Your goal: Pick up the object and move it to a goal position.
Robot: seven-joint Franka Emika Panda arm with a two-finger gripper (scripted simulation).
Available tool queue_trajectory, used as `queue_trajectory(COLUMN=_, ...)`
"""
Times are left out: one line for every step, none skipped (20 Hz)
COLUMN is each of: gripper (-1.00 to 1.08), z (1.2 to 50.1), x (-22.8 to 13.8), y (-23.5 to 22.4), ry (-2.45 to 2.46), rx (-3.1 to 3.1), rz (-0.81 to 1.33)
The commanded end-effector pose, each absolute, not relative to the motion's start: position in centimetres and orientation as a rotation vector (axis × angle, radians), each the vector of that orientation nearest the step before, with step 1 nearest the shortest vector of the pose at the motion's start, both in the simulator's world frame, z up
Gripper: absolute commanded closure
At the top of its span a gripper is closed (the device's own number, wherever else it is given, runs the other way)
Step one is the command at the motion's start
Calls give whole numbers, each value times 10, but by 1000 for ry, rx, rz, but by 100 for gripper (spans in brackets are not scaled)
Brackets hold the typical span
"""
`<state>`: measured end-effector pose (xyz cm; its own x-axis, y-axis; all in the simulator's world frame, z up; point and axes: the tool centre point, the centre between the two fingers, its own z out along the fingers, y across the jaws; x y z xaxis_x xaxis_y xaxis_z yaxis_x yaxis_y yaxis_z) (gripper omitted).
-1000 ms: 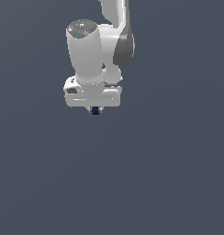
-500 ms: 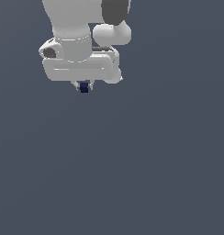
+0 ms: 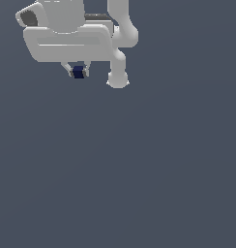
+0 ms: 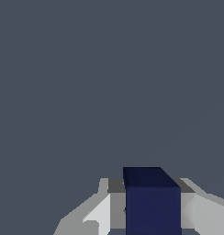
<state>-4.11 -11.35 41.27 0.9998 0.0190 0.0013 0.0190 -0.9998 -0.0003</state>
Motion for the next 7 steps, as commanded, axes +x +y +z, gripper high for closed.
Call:
queue_trajectory(gripper=108, z=422, x=-41, y=-116, ry=-30, rx=-3141, rz=0)
queue_trajectory(gripper=108, z=424, x=-41, y=-116, ry=-31, rx=-3142, rz=0)
queue_trajectory(gripper=108, z=426, x=-41, y=-117, ry=-31, rx=-3142, rz=0)
queue_trajectory(gripper=108, z=427, x=-41, y=-117, ry=-31, rx=-3142, rz=0)
queue_trajectory(gripper=108, z=428, x=-40, y=-117, ry=-31, rx=-3142, rz=0)
queue_trajectory(gripper=108, z=428, x=-40, y=-117, ry=-31, rx=-3142, rz=0)
queue_trajectory(gripper=108, z=428, x=-40, y=-117, ry=-31, rx=-3142, rz=0)
